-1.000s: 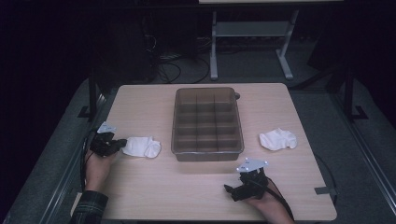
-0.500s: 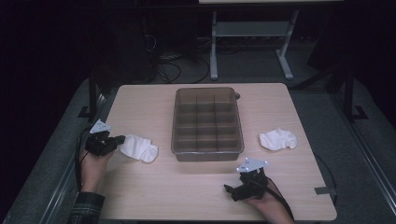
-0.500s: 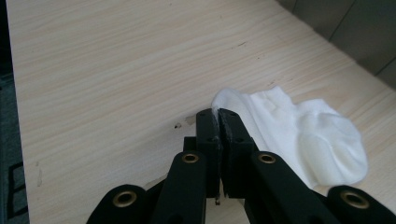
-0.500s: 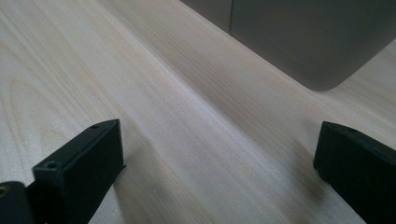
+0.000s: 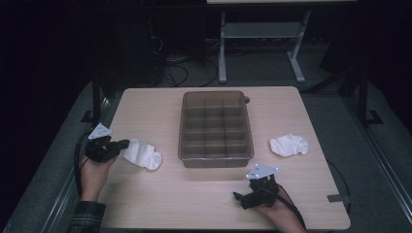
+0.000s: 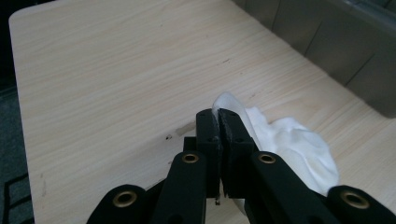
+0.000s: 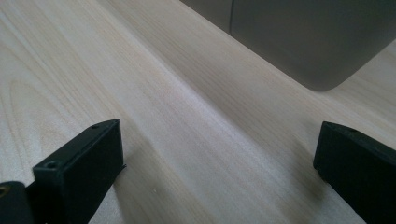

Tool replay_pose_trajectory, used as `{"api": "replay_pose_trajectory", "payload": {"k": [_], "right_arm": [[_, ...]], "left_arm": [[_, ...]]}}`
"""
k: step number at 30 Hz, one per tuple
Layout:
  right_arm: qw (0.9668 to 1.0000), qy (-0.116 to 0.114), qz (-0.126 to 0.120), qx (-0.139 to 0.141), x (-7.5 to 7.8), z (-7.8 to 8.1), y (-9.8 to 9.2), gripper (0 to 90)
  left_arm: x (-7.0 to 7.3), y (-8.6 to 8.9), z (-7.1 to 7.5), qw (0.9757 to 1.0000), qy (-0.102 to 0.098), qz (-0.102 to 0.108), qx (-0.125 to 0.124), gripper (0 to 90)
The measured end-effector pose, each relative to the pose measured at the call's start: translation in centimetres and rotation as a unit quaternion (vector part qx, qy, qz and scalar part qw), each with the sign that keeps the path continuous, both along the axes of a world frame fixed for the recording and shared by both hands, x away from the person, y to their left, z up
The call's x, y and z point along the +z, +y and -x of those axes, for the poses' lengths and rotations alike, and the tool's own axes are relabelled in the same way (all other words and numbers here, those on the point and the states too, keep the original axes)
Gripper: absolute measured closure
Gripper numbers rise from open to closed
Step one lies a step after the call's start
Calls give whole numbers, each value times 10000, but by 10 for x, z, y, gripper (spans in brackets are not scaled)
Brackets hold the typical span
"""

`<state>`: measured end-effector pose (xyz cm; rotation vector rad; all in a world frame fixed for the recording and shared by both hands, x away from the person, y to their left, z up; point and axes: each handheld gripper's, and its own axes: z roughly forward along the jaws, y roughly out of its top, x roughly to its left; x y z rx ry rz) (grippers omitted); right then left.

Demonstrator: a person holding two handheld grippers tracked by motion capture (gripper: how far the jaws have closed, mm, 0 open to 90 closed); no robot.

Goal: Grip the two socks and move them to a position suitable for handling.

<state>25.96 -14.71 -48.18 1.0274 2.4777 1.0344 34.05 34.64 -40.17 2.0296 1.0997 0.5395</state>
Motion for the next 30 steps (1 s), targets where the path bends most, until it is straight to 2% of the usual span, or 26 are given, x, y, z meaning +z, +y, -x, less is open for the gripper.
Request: {"api": "replay_pose_trajectory", "payload": {"k": [14,30], "right_arm": [[10000,2,1,1,0,0,0,11],[10000,13,-14,1,0,0,0,11]], "left_arm": [[19,-13,10,9995,-170,93,-250,879],[41,-29,24,9972,-388,236,-600,880]]}}
